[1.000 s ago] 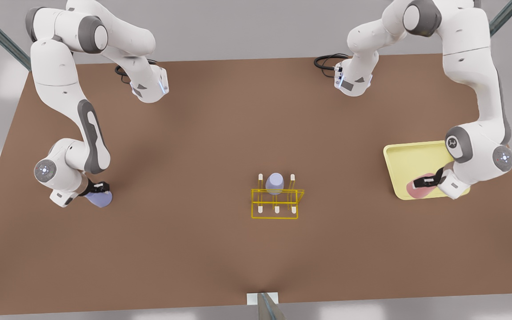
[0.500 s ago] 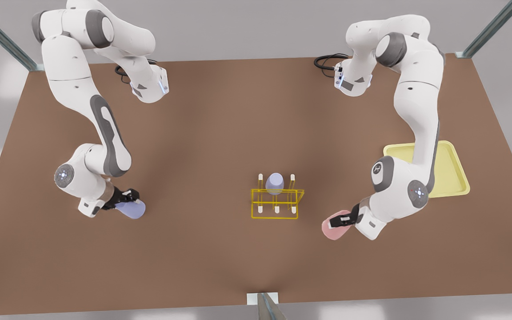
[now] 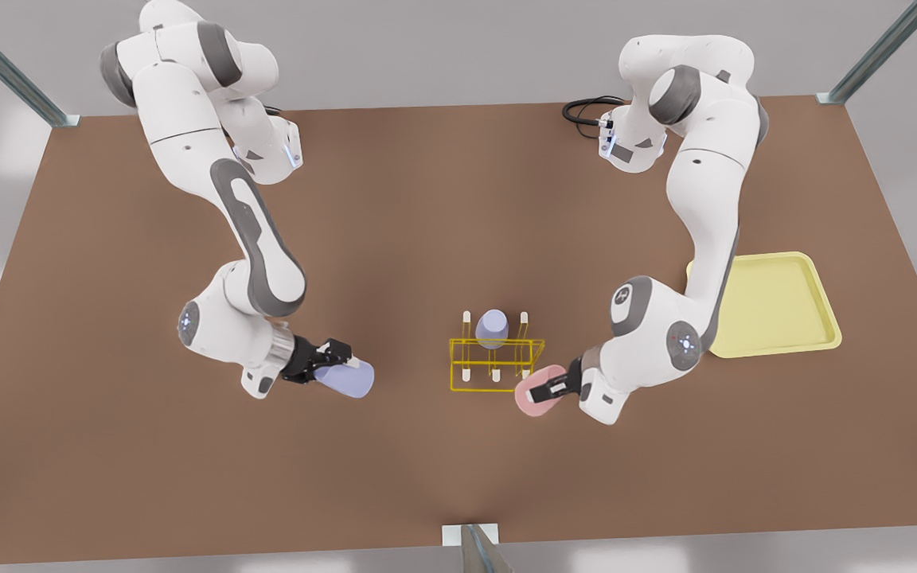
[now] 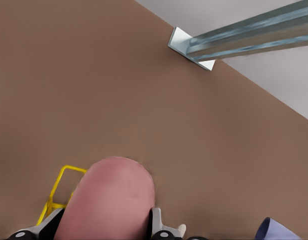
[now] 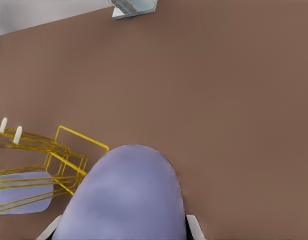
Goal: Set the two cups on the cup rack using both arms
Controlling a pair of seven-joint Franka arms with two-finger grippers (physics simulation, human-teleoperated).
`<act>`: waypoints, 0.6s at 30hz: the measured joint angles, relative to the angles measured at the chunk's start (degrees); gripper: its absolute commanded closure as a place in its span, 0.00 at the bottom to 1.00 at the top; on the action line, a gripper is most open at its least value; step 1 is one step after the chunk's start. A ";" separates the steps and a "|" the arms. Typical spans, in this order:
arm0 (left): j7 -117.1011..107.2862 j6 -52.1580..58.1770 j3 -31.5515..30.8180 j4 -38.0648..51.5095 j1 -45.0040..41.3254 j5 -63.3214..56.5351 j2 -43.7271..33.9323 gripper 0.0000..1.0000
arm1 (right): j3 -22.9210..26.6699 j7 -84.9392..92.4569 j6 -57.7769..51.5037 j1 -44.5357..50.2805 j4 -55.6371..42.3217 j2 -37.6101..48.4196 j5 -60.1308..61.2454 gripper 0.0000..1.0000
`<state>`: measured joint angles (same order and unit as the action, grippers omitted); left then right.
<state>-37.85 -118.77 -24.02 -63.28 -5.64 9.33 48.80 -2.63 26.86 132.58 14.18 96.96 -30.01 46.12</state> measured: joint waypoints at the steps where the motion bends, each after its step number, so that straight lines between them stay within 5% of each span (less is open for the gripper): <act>1: -0.71 0.79 0.06 0.01 -0.03 -0.04 -0.02 0.14 | 0.00 -0.37 -0.11 0.72 -1.74 -1.01 1.04 0.14; 12: -6.43 5.05 0.88 -0.12 -1.84 -1.47 0.82 0.14 | 0.01 -4.49 -2.33 4.24 -16.21 -9.77 10.40 0.14; 13: -6.79 5.16 1.16 -0.12 -1.83 -1.59 0.81 0.13 | 0.01 -4.76 -2.44 4.65 -16.84 -10.29 11.39 0.14; 14: -7.12 5.25 1.32 -0.12 -1.82 -1.70 0.80 0.00 | 0.00 -5.01 -2.53 5.03 -17.37 -10.68 12.31 0.14; 18: -8.32 5.49 1.46 -0.12 -1.83 -2.34 0.84 0.00 | 0.00 -5.88 -2.78 6.85 -17.89 -11.30 14.87 0.14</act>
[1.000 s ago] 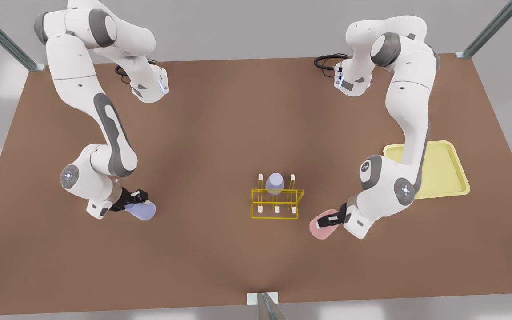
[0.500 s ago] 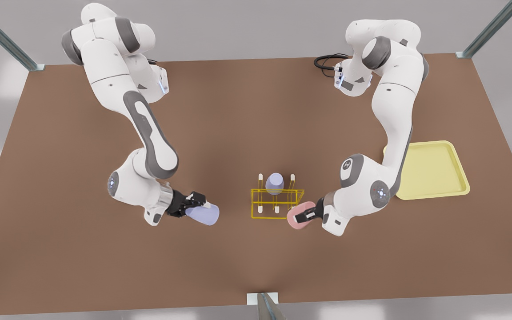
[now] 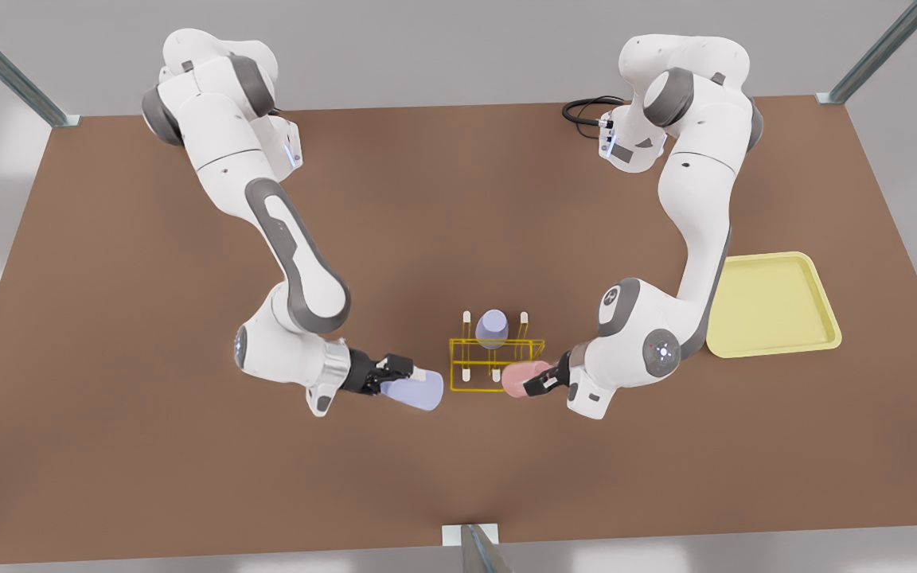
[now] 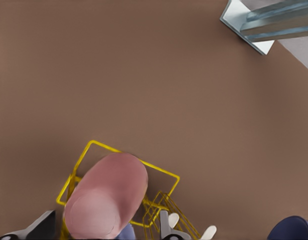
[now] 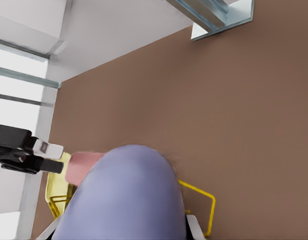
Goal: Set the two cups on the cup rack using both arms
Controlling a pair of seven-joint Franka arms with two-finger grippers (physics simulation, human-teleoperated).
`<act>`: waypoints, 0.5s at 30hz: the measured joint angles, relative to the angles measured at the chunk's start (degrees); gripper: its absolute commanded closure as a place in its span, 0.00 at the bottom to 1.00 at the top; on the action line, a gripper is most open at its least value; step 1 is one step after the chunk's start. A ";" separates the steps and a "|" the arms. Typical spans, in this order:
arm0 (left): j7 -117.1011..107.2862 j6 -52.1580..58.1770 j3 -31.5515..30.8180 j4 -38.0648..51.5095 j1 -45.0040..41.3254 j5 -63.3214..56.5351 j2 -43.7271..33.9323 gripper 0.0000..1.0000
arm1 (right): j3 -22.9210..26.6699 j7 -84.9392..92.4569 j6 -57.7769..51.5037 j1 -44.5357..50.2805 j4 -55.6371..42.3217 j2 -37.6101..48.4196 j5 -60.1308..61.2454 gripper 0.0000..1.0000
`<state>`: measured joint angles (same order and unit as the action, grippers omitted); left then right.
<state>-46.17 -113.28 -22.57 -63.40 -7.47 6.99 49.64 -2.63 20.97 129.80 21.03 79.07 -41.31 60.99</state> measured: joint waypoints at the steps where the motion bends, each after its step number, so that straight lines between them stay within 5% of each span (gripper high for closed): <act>1: -0.28 0.04 0.00 0.00 0.00 -0.08 -0.02 0.00 | 0.00 -0.19 -0.04 0.34 -0.06 -0.23 0.50 0.14; 4: -0.73 2.59 -0.11 1.95 3.48 -1.53 -2.78 0.00 | 0.00 -0.68 -0.13 1.30 -0.93 -1.44 1.56 0.14; 8: 5.41 19.00 0.48 6.19 12.03 -14.69 -15.76 0.00 | 0.00 -1.22 -0.20 2.34 -2.90 -3.13 2.37 0.14; 11: 12.42 24.21 16.85 -14.01 3.50 -15.10 -33.10 0.00 | 0.00 -1.53 -0.22 2.70 -3.08 -3.38 2.52 0.14; 15: 20.08 29.86 19.99 -17.42 6.66 -10.70 -33.84 0.00 | 0.24 -1.86 -0.24 3.31 -2.90 -3.36 2.25 0.14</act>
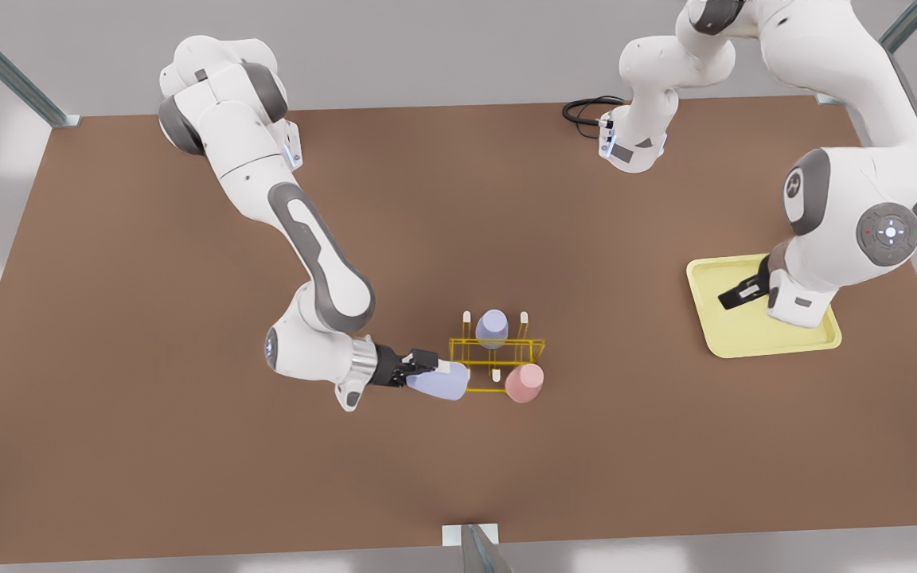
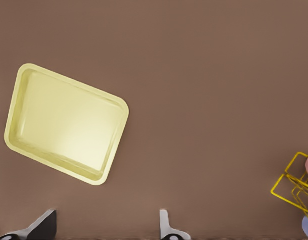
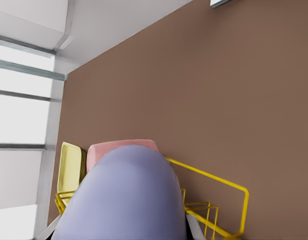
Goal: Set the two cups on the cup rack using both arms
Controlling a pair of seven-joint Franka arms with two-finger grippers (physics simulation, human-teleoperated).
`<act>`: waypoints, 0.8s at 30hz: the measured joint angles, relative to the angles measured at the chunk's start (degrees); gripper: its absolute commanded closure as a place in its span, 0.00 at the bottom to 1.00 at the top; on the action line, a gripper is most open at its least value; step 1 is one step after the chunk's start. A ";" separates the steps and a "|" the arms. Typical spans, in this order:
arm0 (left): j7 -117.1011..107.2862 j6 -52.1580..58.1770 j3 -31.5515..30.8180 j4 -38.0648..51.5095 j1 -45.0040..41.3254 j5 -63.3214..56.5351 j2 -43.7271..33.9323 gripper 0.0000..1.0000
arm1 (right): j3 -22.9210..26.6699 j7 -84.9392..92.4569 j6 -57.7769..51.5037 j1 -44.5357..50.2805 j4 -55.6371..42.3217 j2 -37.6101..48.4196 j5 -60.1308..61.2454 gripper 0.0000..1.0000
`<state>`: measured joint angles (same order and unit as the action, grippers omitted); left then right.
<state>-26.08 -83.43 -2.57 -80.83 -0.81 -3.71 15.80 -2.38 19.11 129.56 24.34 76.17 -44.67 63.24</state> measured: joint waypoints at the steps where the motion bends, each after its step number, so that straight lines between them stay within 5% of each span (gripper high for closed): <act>1: 1.66 1.05 -0.02 -0.15 -0.11 0.64 0.05 0.00 | 0.06 -0.07 0.00 0.22 0.03 -0.07 -0.06 0.14; 11: 14.02 5.61 -0.06 -0.24 -0.25 3.21 0.17 0.00 | 0.13 -0.51 -0.02 2.02 -0.22 -1.57 -0.35 0.13; 12: 14.92 5.78 -0.06 -0.24 -0.21 3.30 0.30 0.00 | 0.19 -0.56 -0.02 2.22 -0.49 -1.83 -0.38 0.00; 24: 22.63 5.84 0.00 0.07 -0.12 3.51 0.44 0.00 | 2.03 -1.08 -0.91 2.32 -4.05 -2.36 -0.53 0.00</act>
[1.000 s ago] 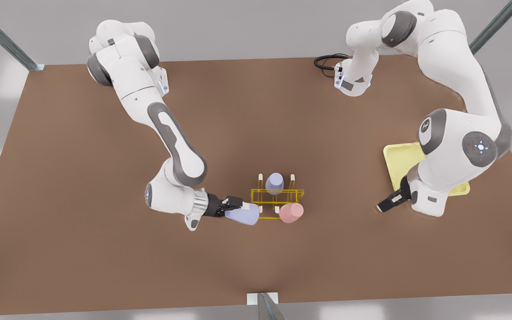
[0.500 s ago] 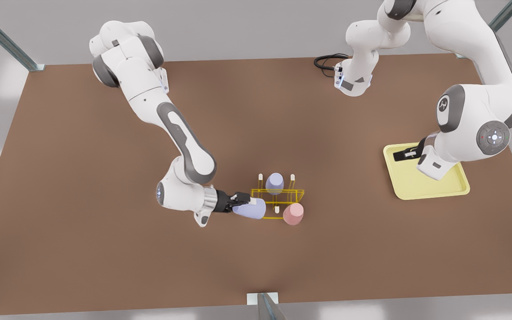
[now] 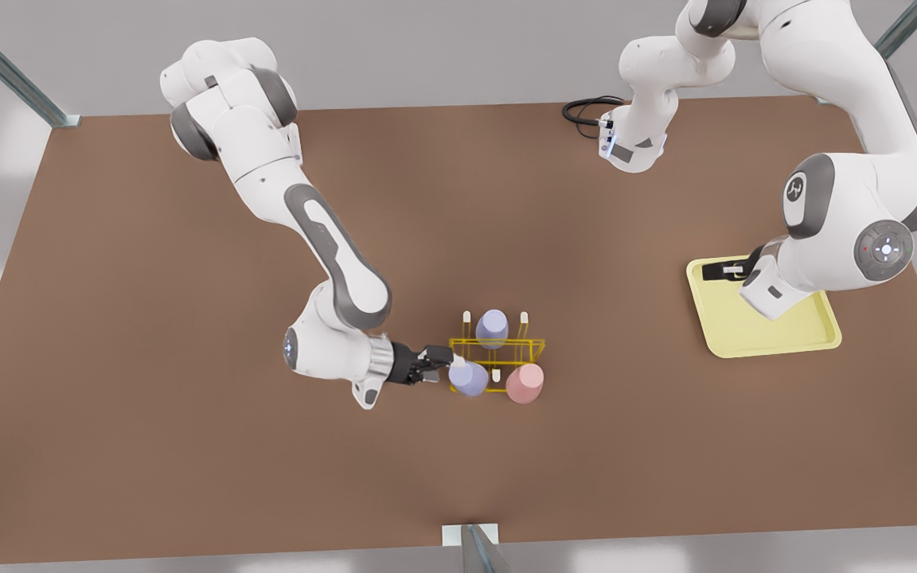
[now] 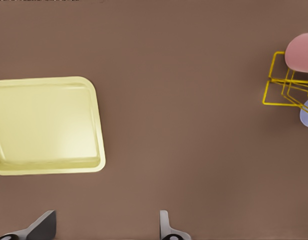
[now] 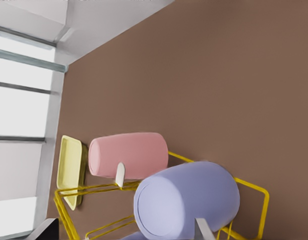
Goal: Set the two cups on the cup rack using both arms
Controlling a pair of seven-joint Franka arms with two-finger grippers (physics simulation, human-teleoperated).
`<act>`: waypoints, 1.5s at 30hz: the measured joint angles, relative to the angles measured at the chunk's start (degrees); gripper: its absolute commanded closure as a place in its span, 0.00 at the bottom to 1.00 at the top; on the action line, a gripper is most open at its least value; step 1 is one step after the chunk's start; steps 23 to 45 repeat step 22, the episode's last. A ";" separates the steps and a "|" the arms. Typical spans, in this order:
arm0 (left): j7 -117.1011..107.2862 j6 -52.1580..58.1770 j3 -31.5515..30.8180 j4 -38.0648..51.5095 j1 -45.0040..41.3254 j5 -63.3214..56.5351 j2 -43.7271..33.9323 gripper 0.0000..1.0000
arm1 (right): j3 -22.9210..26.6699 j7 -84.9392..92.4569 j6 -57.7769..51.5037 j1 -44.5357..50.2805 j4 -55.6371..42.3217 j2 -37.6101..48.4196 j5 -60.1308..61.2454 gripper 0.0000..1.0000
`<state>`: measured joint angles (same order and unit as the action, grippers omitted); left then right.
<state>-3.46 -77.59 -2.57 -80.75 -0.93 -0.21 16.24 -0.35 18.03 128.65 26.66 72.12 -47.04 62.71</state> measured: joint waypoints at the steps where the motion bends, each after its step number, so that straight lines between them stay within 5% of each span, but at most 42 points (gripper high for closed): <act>1: 0.45 0.02 0.02 0.10 0.07 -0.03 0.00 0.00 | 3.66 -0.09 -1.49 0.43 -0.86 1.16 -1.71 0.00; 5: 2.00 0.18 0.01 0.53 0.06 -0.11 -0.22 0.00 | 20.18 -1.80 -13.39 1.00 -2.04 9.29 -35.74 0.00; 8: 2.94 0.27 -0.05 0.56 -0.09 -0.21 -0.26 0.00 | 24.17 -2.93 -23.62 -1.58 -2.19 20.05 -51.36 0.00; 11: 3.74 0.32 -0.05 0.57 -0.20 -0.22 -0.34 0.00 | 17.11 -3.91 -30.73 -9.77 4.83 32.12 -59.38 0.00; 16: 4.80 0.41 -0.05 0.57 -0.21 -0.24 -0.35 0.00 | 10.07 -5.32 -36.85 -15.70 8.77 36.85 -64.17 0.00; 45: 5.73 0.85 -0.14 0.57 -0.23 -0.26 -0.42 0.00 | 8.78 -7.26 -39.66 -16.74 9.74 37.94 -65.37 0.00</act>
